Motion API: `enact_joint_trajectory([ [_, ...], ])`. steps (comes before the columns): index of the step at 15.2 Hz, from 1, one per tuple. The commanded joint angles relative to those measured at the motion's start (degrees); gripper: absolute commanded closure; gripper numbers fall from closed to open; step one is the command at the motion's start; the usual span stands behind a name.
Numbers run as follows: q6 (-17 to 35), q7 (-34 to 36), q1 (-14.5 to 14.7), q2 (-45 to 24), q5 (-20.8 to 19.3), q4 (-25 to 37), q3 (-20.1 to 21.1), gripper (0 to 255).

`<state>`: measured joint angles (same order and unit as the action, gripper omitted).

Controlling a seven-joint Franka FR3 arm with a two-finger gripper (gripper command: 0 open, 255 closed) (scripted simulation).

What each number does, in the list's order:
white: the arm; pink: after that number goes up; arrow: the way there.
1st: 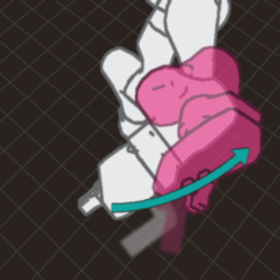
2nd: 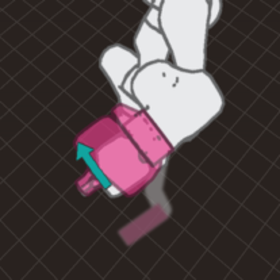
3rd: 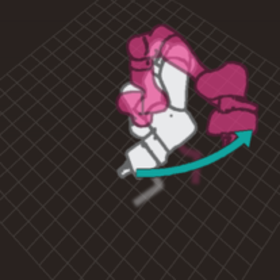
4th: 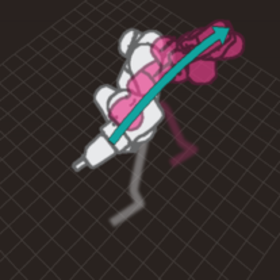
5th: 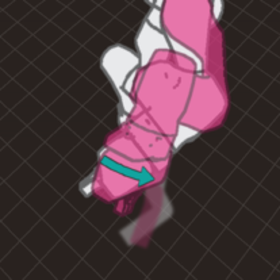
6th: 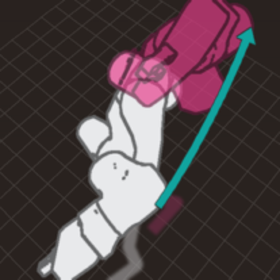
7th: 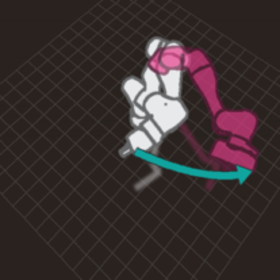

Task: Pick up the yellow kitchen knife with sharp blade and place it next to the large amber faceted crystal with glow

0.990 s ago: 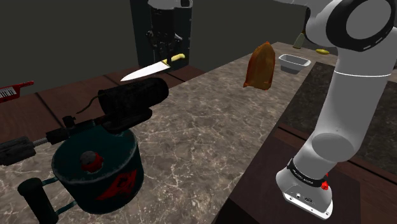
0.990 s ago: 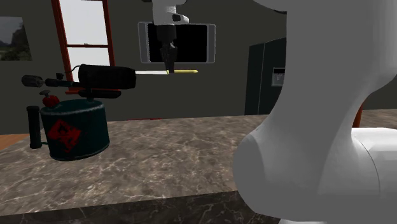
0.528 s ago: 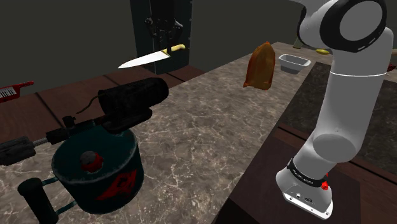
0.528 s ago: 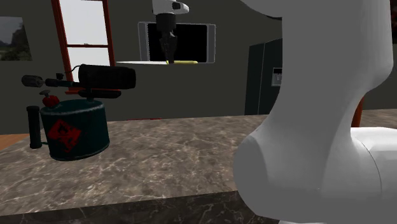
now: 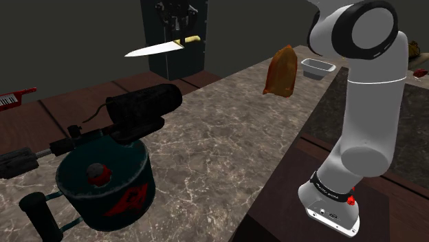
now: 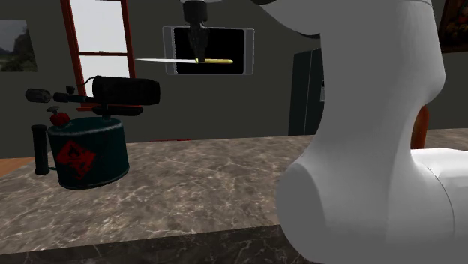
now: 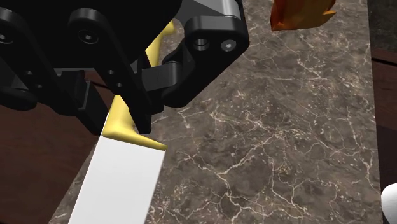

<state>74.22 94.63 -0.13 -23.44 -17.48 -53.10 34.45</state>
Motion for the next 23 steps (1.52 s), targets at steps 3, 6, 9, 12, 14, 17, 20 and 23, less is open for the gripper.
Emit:
enact_joint_trajectory([
  [3,-6.9,-0.4,4.8,-5.0,-3.3,12.0,-0.8,255],
  [6,-2.8,-1.7,-2.7,2.8,1.0,0.2,1.0,255],
  [9,2.2,-5.8,-10.9,12.8,7.4,-13.2,0.8,255],
  [12,5.1,-11.0,-16.1,21.2,12.7,-22.7,-1.3,255],
  [14,6.3,-14.7,-18.3,26.1,15.5,-27.8,-3.4,255],
  [17,7.4,-20.0,-20.5,32.5,18.5,-34.3,-6.9,255],
  [20,7.9,-25.1,-21.9,37.8,20.3,-39.6,-10.5,255],
  [23,8.0,-29.9,-22.9,42.3,21.2,-44.1,-14.2,255],
])
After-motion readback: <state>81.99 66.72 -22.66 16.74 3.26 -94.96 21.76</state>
